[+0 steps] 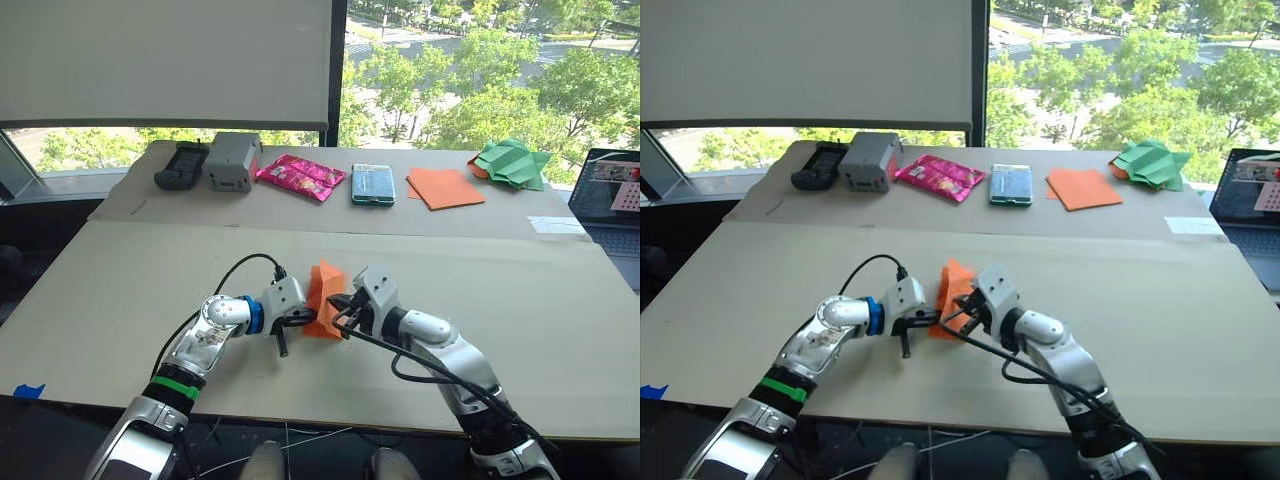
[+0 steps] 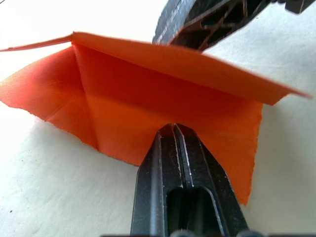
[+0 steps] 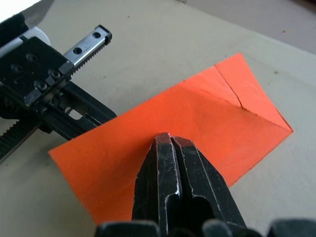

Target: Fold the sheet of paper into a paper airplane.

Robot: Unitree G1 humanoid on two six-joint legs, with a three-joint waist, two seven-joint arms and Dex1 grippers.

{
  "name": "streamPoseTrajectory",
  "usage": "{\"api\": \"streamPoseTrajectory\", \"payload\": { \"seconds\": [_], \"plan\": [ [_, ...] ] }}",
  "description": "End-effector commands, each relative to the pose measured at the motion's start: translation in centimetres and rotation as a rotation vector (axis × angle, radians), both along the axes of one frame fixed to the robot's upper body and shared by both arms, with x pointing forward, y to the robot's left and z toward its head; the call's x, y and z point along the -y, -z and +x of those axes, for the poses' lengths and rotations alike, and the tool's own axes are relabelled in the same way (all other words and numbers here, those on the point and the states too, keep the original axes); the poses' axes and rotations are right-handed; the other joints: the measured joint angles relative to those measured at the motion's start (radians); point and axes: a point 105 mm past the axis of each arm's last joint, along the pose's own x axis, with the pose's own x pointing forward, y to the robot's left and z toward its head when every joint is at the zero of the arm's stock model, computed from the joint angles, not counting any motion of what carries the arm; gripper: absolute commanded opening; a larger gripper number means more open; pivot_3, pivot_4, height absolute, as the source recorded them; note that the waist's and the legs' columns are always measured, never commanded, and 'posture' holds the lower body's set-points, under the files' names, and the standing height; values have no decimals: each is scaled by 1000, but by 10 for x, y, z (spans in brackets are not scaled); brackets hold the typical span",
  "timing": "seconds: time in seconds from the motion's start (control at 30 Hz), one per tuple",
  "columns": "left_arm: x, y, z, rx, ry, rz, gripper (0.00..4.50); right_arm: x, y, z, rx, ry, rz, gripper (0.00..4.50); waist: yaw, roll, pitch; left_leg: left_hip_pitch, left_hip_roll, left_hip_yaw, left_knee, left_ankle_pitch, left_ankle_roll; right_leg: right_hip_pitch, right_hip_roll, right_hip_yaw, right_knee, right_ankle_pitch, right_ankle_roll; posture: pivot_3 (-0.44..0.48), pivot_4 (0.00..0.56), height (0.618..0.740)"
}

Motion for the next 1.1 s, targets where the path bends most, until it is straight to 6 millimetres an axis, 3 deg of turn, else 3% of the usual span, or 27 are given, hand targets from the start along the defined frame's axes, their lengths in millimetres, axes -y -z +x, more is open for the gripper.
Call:
{"api": "streamPoseTrajectory", "payload": {
  "seconds": [0.03,0.13,0.27,0.37,0.43,0.8,0.97,1.1],
  "plan": [
    [-17,4,-2,-20,-49,36,0,-4,-1,6,18,3,-20,54,-2,0,0,0,0,0,0,0,0,0,0,0,0,0,0,0,150,702],
    [-29,-5,-2,-3,-83,39,0,-2,10,7,-9,4,-57,54,-14,0,0,0,0,0,-1,0,0,0,0,0,3,-1,-2,0,150,702],
    [-44,-36,3,52,-127,6,0,0,19,7,-34,-5,-87,54,-24,0,0,0,0,-1,-2,0,0,0,1,0,3,-1,-2,0,150,702],
    [-40,-65,6,80,-125,-93,0,-1,20,7,-43,-5,-88,54,-21,0,0,1,0,-1,-2,0,0,-1,1,0,2,-1,-2,0,150,702],
    [-31,-72,4,55,-95,-160,0,0,22,7,-48,-2,-96,54,-17,-1,1,1,0,-1,-2,0,0,-1,1,0,2,-2,-1,0,150,702],
    [-7,-22,4,-107,-35,-141,0,4,20,9,-50,16,-97,54,-21,-1,1,1,0,-1,-1,1,1,0,1,0,3,-2,-1,0,150,702],
    [-8,7,5,-119,-21,-18,0,9,3,13,-10,19,-61,54,-14,-1,1,1,0,-1,-1,1,1,0,1,0,2,-2,-1,0,150,702],
    [-7,8,7,-116,-16,-25,0,17,-11,19,36,12,-48,54,-12,-1,1,1,0,-1,0,1,1,0,1,0,2,-2,-1,0,150,702]
  ]
}}
